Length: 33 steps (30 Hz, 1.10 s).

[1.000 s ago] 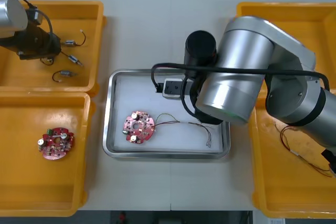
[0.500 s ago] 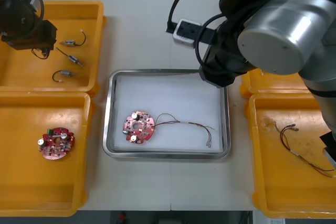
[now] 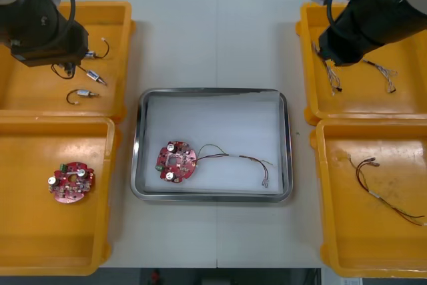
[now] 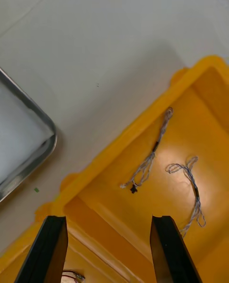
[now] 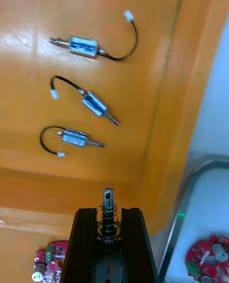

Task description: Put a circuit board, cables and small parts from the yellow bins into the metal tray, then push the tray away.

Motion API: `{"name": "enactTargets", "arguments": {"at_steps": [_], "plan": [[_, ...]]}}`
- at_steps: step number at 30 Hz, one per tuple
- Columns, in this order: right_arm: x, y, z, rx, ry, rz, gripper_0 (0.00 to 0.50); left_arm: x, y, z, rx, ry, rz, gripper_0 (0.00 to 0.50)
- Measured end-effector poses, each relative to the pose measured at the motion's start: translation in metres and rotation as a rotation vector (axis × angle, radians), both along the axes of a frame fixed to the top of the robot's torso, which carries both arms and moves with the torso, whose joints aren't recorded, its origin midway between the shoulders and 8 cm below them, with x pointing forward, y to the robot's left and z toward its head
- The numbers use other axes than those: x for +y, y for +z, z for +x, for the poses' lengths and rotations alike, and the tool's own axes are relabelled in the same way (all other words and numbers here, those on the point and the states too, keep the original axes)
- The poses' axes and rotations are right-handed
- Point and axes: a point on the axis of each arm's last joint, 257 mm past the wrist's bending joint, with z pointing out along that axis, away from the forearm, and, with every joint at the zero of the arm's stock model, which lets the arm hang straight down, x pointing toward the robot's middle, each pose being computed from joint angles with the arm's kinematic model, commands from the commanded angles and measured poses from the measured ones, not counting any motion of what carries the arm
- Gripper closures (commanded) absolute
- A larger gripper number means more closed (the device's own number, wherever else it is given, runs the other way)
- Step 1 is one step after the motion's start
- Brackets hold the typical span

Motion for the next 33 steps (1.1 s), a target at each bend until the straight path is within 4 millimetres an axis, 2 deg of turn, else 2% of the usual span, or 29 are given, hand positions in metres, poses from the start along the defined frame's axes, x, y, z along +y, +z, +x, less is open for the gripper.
{"name": "enactTargets", "arguments": {"at_steps": [8, 14, 18, 23, 29, 33], "plan": [[-0.073, 0.008, 0.016, 0.037, -0.195, 0.086, 0.0, -0.054, -0.001, -0.021, -0.045, -0.169, 0.07, 0.5], [-0.112, 0.005, 0.025, 0.082, -0.317, 0.132, 0.0, -0.085, -0.022, -0.037, -0.017, -0.146, 0.035, 0.5], [-0.127, 0.007, 0.033, 0.107, -0.378, 0.155, 0.0, -0.103, -0.04, -0.045, 0.018, -0.102, 0.011, 0.5], [-0.14, 0.013, 0.042, 0.144, -0.44, 0.177, 0.0, -0.127, -0.063, -0.054, 0.054, -0.148, 0.025, 0.5], [-0.151, 0.016, 0.049, 0.205, -0.503, 0.202, 0.0, -0.147, -0.085, -0.045, 0.054, -0.173, 0.017, 0.5], [-0.163, 0.009, 0.048, 0.258, -0.532, 0.193, 0.0, -0.152, -0.101, -0.035, 0.046, -0.174, 0.022, 0.5]]}}
